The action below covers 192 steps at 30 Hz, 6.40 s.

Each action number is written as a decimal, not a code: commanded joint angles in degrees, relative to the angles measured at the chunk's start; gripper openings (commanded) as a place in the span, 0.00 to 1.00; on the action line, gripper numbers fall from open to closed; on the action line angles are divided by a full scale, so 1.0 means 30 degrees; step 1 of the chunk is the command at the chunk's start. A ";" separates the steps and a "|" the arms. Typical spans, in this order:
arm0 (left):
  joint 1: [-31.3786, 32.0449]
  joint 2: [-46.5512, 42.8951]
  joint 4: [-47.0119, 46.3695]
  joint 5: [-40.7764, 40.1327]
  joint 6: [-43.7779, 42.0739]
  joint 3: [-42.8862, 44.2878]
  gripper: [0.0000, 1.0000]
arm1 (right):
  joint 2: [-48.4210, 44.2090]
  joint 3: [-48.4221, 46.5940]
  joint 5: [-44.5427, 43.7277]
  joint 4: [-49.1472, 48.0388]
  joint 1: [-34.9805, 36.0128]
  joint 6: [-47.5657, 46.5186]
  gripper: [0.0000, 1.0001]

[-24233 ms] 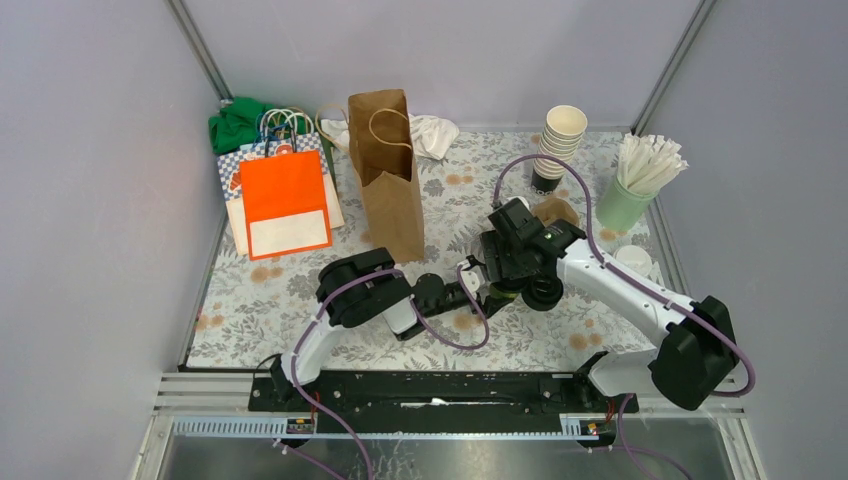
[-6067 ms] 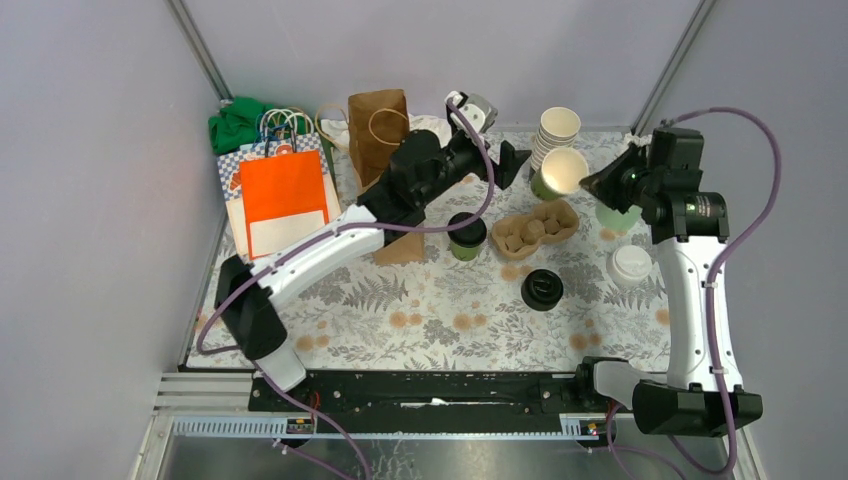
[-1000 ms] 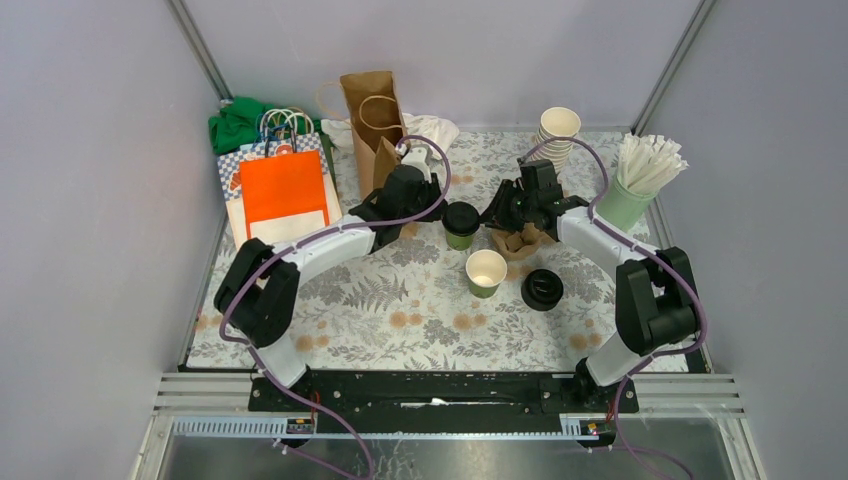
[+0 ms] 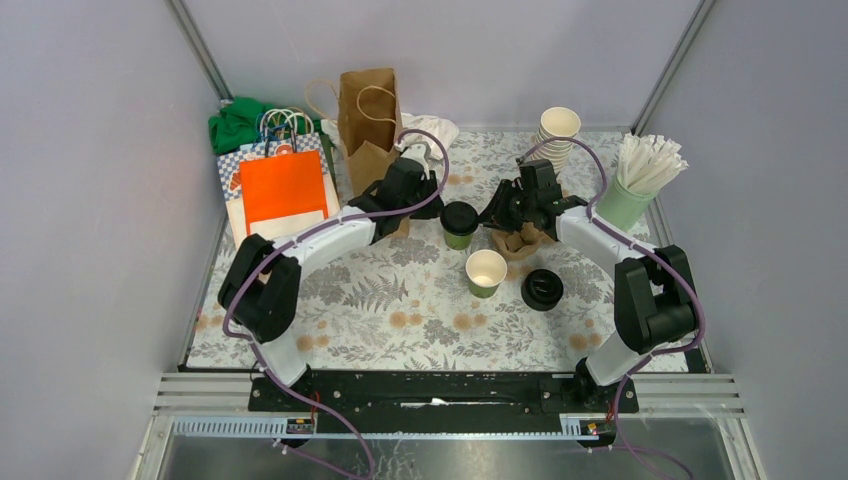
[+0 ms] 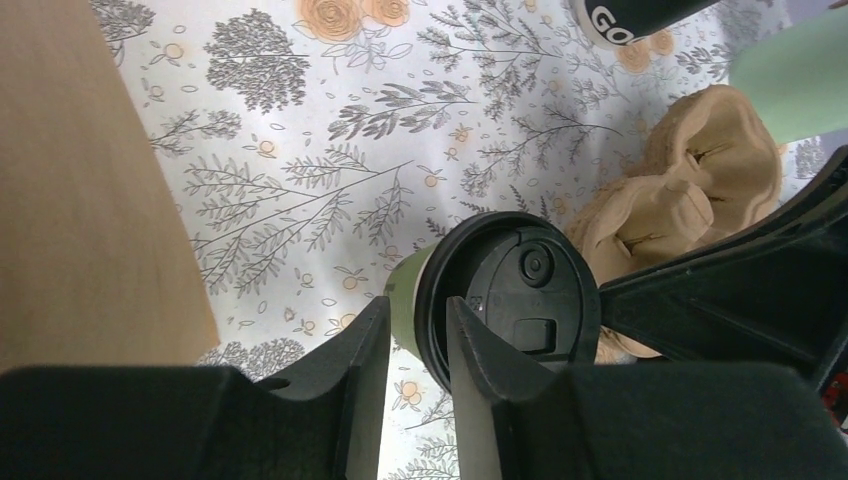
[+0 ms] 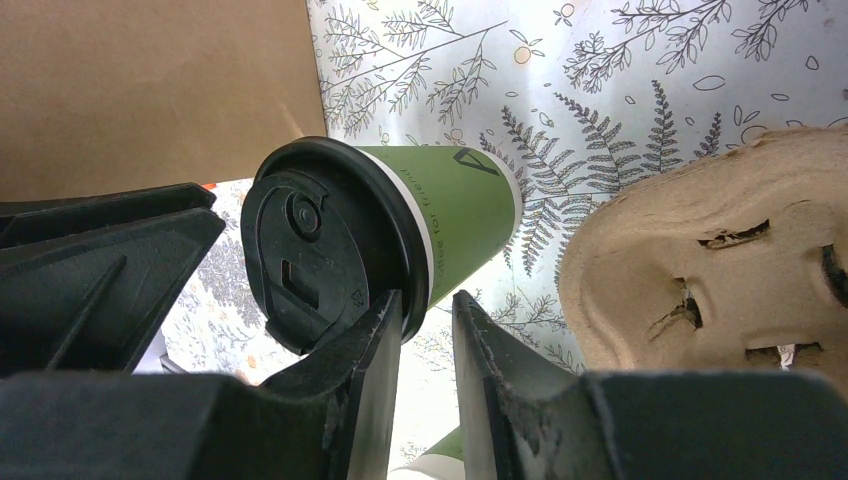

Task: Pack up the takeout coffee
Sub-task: Adjust the cup lid on the coffee cup.

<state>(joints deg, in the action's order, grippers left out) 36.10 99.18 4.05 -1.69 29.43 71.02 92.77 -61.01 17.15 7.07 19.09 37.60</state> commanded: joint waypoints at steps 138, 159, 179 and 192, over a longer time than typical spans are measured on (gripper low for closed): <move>-0.0228 0.3521 0.3415 0.2501 -0.1164 -0.0322 0.04 | 0.1763 0.2217 0.0820 -0.0792 -0.0065 0.0372 0.16; -0.0218 0.4218 0.6120 0.0787 -0.2457 0.6199 0.09 | 0.0306 -0.2312 0.0407 0.2020 -0.0071 -0.0360 0.20; -0.0227 0.2409 0.7832 -0.0053 -0.2823 0.8582 0.32 | 0.1000 -0.4336 0.0711 0.2781 -0.1651 -0.1454 0.23; -0.0686 0.0202 0.5227 0.2116 -0.2310 0.3778 0.29 | 0.2046 -0.4319 0.2688 0.2311 -0.1911 -0.1576 0.27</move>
<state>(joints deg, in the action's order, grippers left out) 35.05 98.76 24.73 1.06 22.33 80.47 99.70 -74.98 21.56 15.42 13.30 33.23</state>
